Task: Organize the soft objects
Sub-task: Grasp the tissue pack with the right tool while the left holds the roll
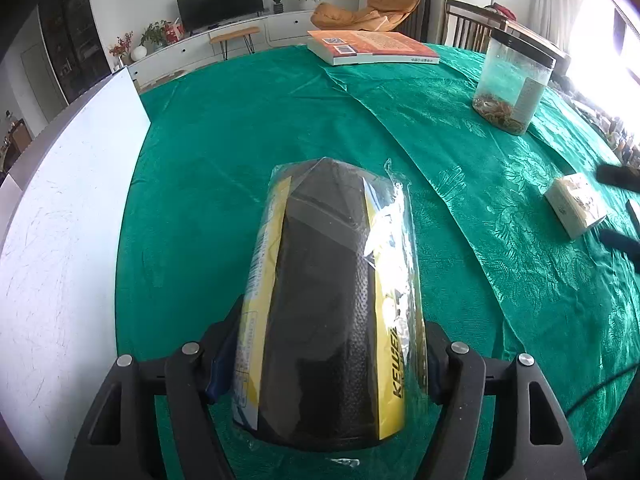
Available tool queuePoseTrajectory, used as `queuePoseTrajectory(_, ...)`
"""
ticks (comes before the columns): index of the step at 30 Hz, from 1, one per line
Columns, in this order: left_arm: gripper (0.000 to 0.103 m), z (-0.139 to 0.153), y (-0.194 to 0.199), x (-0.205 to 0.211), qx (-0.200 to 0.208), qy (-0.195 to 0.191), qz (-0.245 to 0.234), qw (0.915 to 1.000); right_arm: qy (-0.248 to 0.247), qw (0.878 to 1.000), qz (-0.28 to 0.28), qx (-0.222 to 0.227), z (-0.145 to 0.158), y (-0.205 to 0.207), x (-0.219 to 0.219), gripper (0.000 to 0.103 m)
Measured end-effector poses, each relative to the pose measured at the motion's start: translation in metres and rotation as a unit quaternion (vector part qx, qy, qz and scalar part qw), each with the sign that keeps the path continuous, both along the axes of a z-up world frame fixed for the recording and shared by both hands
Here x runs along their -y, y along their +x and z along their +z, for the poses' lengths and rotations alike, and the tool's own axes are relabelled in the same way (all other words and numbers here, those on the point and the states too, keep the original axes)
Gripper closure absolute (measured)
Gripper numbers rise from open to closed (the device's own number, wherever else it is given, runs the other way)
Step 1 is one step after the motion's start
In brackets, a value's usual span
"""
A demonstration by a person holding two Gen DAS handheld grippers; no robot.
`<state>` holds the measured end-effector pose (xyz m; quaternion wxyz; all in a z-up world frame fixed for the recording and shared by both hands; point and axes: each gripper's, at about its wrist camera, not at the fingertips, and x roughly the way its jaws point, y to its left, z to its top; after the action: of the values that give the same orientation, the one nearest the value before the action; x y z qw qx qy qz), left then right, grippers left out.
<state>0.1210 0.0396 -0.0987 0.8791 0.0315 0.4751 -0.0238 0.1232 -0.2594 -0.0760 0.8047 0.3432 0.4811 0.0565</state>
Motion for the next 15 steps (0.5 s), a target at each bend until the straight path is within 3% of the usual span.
queuePoseTrajectory(4, 0.031, 0.000, -0.001, -0.007, -0.003, -0.003, 0.004, 1.0000, -0.070, 0.997, 0.007, -0.040, -0.006, 0.054, -0.030, 0.011)
queuePoseTrajectory(6, 0.029, 0.000, -0.002, -0.011, -0.006, -0.007, 0.006, 0.9999, -0.133, 0.990, 0.036, -0.016, -0.003, 0.073, -0.050, 0.012)
queuePoseTrajectory(9, 0.025, -0.001, -0.005, -0.015, -0.005, -0.005, 0.007, 0.9999, -0.181, 0.979, 0.096, 0.016, -0.006, 0.083, -0.067, 0.014)
queuePoseTrajectory(11, 0.023, -0.002, -0.004, -0.017, -0.006, -0.012, 0.013, 0.9998, -0.186, 0.977, 0.104, 0.025, -0.005, 0.080, -0.064, 0.013)
queuePoseTrajectory(15, 0.023, -0.002, -0.001, -0.015, -0.013, -0.013, 0.012, 0.9998, -0.143, 0.987, 0.067, -0.008, -0.004, 0.087, -0.043, 0.013)
